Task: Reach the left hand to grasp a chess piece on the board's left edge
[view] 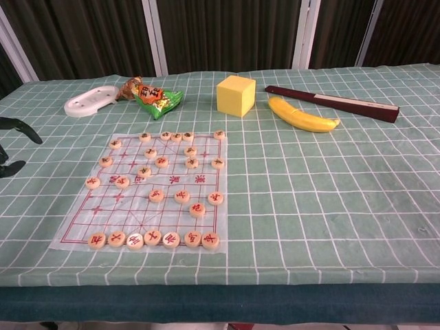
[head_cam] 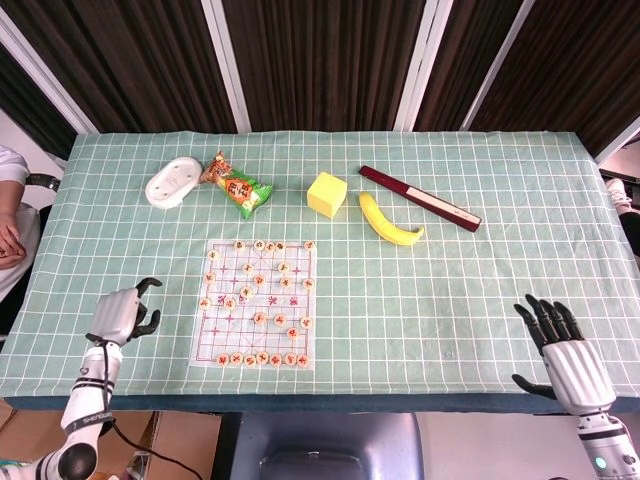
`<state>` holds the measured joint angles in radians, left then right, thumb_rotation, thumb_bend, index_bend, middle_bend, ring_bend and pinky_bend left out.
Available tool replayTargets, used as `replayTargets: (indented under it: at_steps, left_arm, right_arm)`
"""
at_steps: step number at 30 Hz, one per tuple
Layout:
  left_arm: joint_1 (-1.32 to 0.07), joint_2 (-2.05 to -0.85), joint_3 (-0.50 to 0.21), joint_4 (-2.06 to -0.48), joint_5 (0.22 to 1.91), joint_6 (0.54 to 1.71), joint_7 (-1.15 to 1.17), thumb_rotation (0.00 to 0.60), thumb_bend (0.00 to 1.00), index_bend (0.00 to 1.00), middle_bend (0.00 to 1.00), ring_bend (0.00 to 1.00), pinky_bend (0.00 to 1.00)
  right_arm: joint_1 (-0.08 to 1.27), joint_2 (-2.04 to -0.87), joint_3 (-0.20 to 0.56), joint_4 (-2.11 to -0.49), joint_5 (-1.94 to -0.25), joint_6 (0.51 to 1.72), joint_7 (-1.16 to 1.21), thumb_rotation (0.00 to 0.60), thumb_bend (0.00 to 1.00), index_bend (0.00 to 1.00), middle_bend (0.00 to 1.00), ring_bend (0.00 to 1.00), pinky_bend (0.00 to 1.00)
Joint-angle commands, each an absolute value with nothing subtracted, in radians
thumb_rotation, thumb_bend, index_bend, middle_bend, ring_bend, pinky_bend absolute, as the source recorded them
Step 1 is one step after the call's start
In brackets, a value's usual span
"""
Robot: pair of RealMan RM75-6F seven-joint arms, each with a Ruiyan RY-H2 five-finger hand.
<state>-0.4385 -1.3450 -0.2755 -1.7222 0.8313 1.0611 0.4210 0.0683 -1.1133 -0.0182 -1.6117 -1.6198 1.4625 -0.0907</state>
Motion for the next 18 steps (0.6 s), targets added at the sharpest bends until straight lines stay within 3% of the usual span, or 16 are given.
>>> replayTargets:
  at_steps: [1, 18]
  left_arm:
    - [-0.515, -1.395, -0.294, -1.646, 0.722, 0.987, 0.433, 0.600, 0.42, 0.30, 1.00, 1.00, 1.00]
    - [-0.570, -1.547, -0.240, -1.478, 0.791, 0.978, 0.325, 0.600, 0.41, 0.33, 1.00, 1.00, 1.00]
  right_arm:
    - [0.074, -1.112, -0.012, -1.617, -1.601, 1.449, -0.090, 0.600, 0.21, 0.00, 0.00, 0.00, 0.00]
    - [0.082, -1.124, -0.008, -1.621, -1.577, 1.425, -0.116, 0.600, 0.21, 0.00, 0.00, 0.00, 0.00]
